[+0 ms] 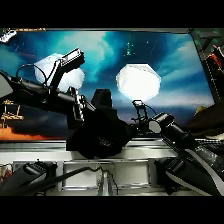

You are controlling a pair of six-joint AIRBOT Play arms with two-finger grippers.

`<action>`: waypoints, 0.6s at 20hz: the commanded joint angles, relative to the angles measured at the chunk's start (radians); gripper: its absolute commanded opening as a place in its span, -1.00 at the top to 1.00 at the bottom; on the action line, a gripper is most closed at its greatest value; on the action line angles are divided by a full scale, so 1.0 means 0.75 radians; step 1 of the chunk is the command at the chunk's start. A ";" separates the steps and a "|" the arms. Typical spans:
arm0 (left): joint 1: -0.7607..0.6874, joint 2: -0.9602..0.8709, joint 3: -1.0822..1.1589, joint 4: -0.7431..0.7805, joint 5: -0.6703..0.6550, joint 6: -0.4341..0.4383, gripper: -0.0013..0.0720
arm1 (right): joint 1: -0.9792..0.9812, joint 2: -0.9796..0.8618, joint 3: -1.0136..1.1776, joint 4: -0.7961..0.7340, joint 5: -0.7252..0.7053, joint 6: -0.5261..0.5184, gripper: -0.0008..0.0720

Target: Fold the clothes and pants, and hang the long-sleeved shirts on hangers.

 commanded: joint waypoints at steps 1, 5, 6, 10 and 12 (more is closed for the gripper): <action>0.000 0.001 -0.001 0.102 0.092 -0.008 0.94 | 0.001 0.039 0.063 -0.073 -0.001 -0.053 0.91; 0.033 0.015 0.002 0.128 0.446 -0.008 0.94 | -0.088 0.090 0.427 -0.291 -0.024 -0.154 0.91; 0.046 0.036 0.005 0.124 0.568 -0.008 0.94 | -0.131 0.095 0.565 -0.318 -0.055 -0.197 0.91; 0.057 0.214 0.006 0.049 1.134 -0.007 0.94 | -0.268 0.091 1.127 -0.332 -0.283 -0.335 0.91; 0.057 0.301 0.006 0.047 1.346 -0.007 0.94 | -0.291 0.065 1.389 -0.332 -0.358 -0.382 0.91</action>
